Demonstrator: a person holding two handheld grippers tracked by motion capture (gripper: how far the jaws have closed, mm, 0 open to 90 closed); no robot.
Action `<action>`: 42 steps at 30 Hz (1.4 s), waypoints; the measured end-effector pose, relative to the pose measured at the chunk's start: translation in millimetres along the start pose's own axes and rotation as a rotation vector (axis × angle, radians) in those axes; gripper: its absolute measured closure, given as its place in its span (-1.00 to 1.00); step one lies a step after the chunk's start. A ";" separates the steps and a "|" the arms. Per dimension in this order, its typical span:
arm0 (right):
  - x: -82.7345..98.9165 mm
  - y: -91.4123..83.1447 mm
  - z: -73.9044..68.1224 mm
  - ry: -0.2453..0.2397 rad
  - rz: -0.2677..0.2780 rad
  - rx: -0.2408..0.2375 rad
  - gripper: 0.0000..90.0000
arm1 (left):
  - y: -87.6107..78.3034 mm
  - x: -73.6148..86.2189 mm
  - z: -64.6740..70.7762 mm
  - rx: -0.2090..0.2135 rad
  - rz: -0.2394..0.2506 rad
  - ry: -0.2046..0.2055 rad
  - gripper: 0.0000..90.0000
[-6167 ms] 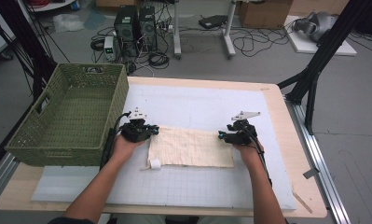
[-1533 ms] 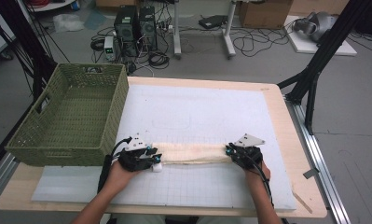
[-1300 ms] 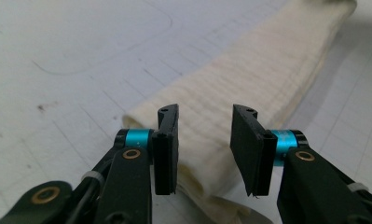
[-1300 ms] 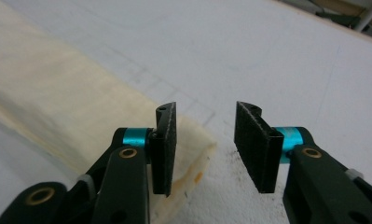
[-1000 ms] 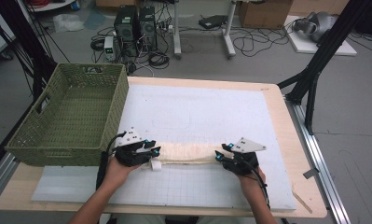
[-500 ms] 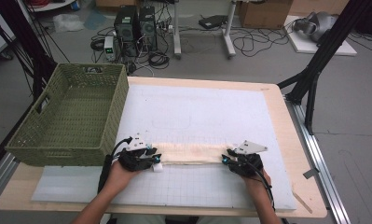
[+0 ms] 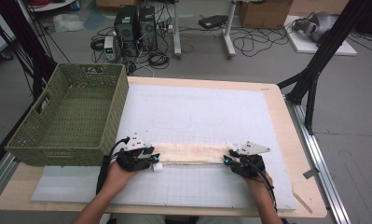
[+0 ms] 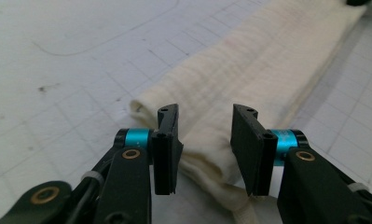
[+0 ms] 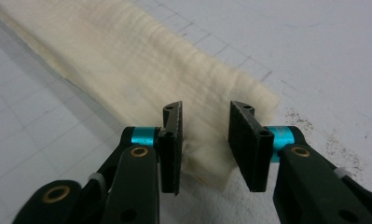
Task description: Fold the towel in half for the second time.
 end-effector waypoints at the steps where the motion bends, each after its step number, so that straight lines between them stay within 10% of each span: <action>1: 0.6 -1.5 -0.8 0.009 0.001 -0.014 0.37 | -2.2 -0.3 -2.7 -0.005 0.007 -0.010 0.34; 17: 1.9 -52.4 24.7 0.096 0.172 0.045 0.02 | -31.9 -14.4 -17.2 -0.003 0.164 -0.094 0.06; 30: 2.1 -59.9 28.2 0.117 0.175 0.102 -0.25 | -46.2 -30.3 -19.9 -0.013 0.281 -0.126 -0.58; 42: 6.2 -66.5 34.6 0.185 0.185 0.128 -0.53 | -44.5 -33.0 -18.0 0.008 0.276 -0.105 -0.57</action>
Point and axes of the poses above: each handheld gripper's, and its own axes: y roughly forward along the jaws, x roughly out of its underside, z roughly to its right, the point moved 9 cm from there along y, roughly forward along the jaws, and after that the axes turned 12 degrees about -z, right-handed, at the moved point
